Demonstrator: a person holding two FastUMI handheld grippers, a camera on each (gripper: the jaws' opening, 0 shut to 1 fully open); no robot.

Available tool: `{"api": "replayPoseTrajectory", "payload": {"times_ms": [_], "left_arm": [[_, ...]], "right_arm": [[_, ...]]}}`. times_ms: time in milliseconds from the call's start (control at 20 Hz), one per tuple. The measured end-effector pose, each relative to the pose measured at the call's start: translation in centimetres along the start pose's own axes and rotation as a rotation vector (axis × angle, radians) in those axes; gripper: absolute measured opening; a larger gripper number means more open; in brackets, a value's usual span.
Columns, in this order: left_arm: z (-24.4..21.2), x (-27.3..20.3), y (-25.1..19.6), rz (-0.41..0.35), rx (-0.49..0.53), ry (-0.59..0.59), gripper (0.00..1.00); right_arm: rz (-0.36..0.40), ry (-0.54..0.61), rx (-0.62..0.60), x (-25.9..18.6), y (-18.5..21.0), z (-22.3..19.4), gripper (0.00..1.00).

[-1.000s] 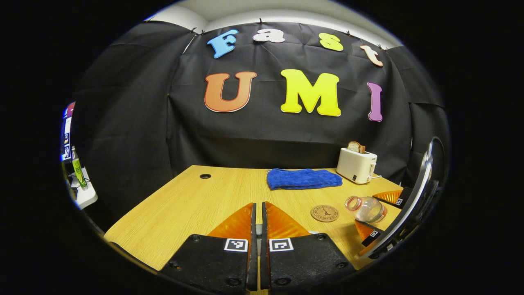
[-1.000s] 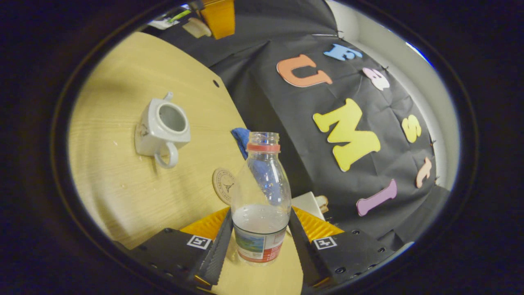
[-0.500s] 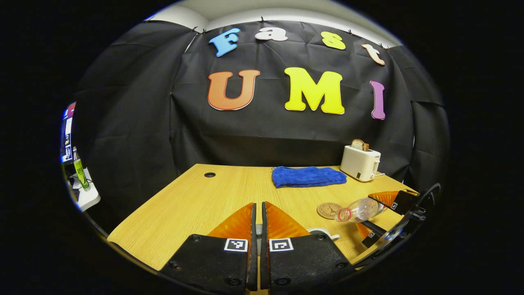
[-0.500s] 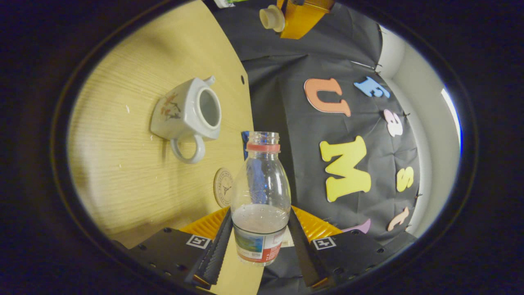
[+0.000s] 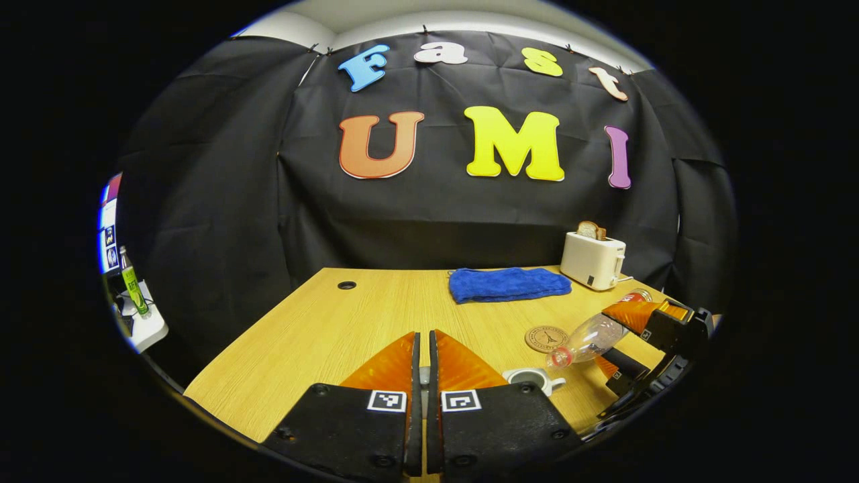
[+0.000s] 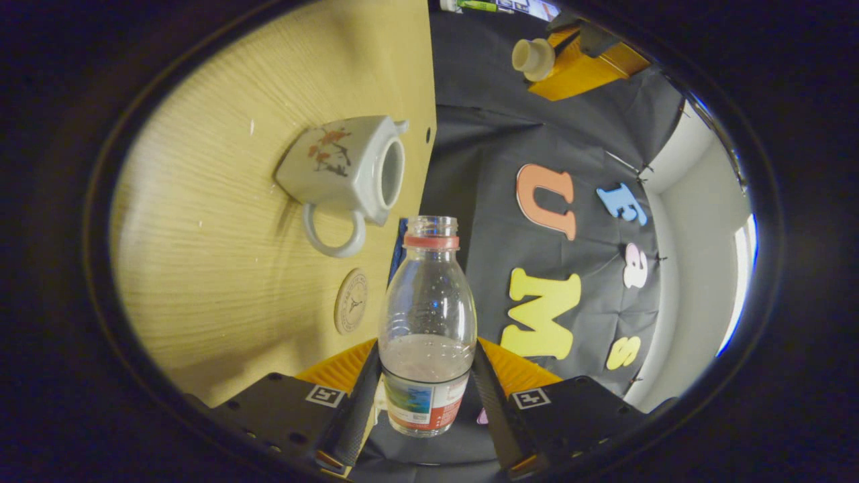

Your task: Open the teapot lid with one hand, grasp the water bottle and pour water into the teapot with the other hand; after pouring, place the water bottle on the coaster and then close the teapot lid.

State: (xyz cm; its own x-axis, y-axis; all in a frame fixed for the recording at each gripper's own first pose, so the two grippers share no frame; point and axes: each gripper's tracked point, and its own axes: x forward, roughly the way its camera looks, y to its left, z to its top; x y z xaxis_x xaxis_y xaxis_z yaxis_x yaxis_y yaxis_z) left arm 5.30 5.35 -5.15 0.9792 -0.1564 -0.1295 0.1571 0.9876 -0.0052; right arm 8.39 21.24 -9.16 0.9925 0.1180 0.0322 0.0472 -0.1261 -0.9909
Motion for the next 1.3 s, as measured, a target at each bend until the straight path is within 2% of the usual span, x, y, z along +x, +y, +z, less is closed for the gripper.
{"api": "replayPoseTrajectory", "payload": {"times_ms": [650, 1300], "left_arm": [[0.3, -0.2, -0.5, -0.022, 0.013, -0.005, 0.05], [0.3, -0.2, -0.6, -0.014, 0.029, -0.005, 0.05]], "right_arm": [[-0.144, -0.018, -0.201, -0.3, -2.9, 1.1, 0.77], [-0.226, -0.047, -0.319, -0.6, -4.9, 1.8, 0.75]]}}
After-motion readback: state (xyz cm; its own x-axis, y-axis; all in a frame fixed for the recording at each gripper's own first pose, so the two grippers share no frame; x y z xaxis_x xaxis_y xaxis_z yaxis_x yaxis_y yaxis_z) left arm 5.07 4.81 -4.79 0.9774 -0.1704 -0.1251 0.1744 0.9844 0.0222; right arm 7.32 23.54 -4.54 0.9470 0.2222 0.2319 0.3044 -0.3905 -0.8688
